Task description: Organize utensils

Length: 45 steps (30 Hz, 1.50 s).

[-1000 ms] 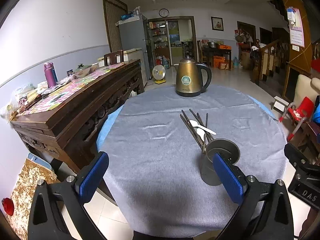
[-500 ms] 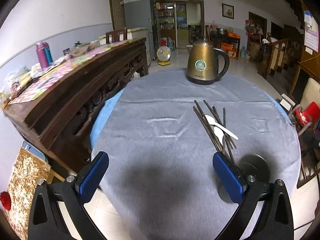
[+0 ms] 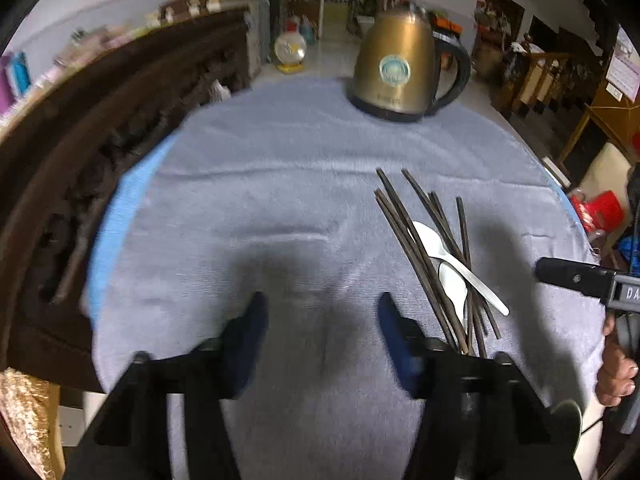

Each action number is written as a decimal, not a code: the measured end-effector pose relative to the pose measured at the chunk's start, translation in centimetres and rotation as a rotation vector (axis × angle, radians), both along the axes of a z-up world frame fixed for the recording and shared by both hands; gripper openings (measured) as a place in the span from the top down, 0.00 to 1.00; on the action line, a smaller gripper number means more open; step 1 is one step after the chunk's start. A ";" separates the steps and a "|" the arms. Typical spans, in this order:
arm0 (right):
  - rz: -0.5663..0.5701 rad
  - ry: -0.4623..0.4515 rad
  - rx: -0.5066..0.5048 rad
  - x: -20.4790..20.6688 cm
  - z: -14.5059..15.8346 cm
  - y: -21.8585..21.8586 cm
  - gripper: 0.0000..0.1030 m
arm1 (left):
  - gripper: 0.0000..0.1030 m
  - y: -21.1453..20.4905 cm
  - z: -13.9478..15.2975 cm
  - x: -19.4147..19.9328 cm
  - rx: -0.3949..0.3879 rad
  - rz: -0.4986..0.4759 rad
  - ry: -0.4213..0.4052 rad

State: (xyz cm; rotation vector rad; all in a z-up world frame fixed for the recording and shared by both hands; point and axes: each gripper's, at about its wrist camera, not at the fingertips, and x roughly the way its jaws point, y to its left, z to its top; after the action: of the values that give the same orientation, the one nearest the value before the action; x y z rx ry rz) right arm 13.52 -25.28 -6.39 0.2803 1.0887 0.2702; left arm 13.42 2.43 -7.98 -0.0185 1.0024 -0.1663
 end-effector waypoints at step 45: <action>-0.006 -0.002 0.069 1.5 -4.4 -4.9 0.93 | 0.53 -13.8 -3.5 5.6 0.049 -0.425 0.105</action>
State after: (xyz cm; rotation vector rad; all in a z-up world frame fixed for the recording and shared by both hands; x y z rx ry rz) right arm 15.00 -30.22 -10.74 0.3447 1.0775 0.3035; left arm 18.99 -11.36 -11.49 0.2341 1.1058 -0.5330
